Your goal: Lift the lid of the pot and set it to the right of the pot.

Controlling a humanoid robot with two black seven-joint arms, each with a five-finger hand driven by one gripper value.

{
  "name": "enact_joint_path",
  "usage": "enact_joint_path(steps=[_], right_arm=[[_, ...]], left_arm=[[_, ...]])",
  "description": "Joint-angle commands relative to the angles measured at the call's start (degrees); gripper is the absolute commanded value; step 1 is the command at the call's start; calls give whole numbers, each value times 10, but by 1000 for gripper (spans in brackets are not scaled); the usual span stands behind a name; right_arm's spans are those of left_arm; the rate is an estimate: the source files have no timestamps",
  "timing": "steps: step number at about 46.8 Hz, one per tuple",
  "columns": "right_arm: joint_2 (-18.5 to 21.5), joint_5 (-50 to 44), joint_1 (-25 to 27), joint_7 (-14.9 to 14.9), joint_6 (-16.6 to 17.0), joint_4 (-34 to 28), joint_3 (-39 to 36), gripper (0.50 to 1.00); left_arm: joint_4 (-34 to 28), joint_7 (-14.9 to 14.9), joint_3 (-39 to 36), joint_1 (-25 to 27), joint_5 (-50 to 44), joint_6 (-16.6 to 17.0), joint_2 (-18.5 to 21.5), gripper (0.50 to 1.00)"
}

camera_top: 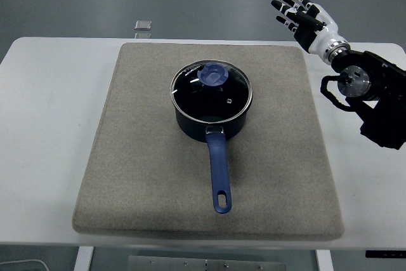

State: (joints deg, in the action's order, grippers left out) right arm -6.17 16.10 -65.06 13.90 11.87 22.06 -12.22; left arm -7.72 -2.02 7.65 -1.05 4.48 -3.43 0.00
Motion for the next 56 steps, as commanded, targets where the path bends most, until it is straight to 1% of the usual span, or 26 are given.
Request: enact_joint_path(steps=[1,16,34,45,49,56], right_arm=[[0,-2,-2,0,0,0,1,946],[0,-5,-6,-1,-1,0,1,946],[6,-5,-14,-1,-13,0,2,946],[0,-10,-37,-4,-11,1,11,946],[-1,-47,-45,-5,-7,4,11,946],[-8,-157,-64,-5,-2,4,11,944]], left_arm=[[1,0,0,0,0,0,0,1000],[0,0,0,0,0,0,0,1000],[0,0,0,0,0,0,0,1000],[1,0,0,0,0,0,0,1000],[0,0,0,0,0,0,0,1000],[1,0,0,0,0,0,0,1000]])
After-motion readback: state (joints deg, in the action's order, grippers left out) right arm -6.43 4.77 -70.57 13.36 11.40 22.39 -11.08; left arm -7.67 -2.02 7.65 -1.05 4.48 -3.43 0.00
